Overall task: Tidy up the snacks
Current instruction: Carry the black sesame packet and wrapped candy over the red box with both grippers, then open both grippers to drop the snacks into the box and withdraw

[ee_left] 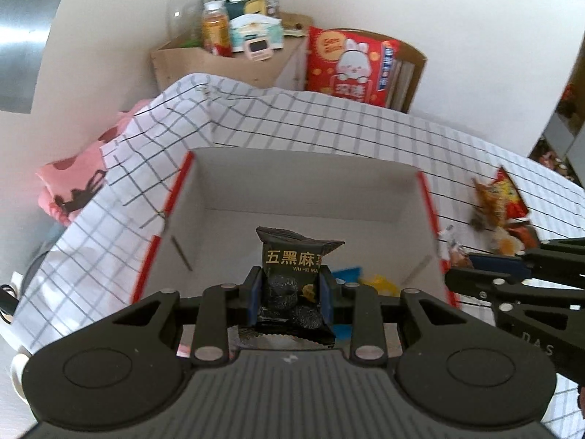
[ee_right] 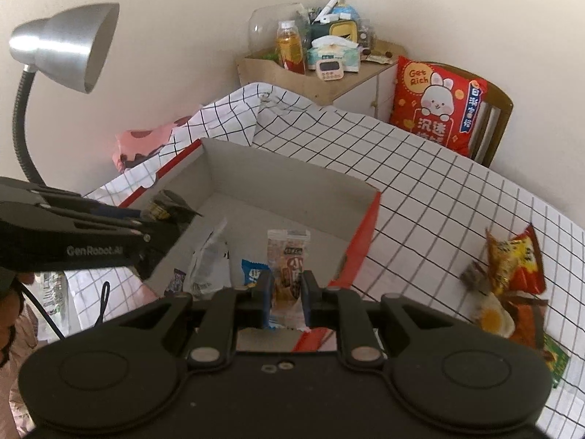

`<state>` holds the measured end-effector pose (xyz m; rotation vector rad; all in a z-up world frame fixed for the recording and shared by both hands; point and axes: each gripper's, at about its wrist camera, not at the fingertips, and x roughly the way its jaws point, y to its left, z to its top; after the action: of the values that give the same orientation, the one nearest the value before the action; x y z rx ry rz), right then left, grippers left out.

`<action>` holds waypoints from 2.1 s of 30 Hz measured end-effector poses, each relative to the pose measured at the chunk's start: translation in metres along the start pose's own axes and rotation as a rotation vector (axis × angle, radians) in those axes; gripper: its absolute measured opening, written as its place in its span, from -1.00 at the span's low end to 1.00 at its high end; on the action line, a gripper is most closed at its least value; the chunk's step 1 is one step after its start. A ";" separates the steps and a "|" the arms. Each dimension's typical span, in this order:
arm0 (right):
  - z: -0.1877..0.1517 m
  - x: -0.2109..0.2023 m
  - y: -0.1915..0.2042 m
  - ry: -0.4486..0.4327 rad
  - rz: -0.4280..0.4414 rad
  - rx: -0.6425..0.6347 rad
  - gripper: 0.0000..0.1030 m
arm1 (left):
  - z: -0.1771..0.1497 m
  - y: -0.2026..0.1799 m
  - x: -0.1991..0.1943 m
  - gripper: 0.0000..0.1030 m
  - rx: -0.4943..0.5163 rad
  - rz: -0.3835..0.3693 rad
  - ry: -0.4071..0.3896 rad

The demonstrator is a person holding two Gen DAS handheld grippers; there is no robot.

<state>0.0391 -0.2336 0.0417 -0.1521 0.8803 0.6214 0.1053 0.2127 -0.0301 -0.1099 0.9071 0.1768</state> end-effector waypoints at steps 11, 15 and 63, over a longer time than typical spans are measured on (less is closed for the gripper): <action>0.018 0.061 0.008 0.059 -0.009 -0.036 -0.69 | 0.019 0.037 0.050 -0.41 -0.023 0.069 0.086; 0.023 0.082 0.010 0.087 -0.009 -0.042 -0.69 | 0.022 0.039 0.068 -0.41 -0.010 0.095 0.118; 0.013 0.028 0.005 0.000 0.068 0.038 0.70 | 0.000 0.018 0.023 0.30 -0.055 -0.004 -0.011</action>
<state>0.0583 -0.2117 0.0293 -0.0887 0.8999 0.6675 0.1157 0.2329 -0.0487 -0.1618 0.8908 0.1986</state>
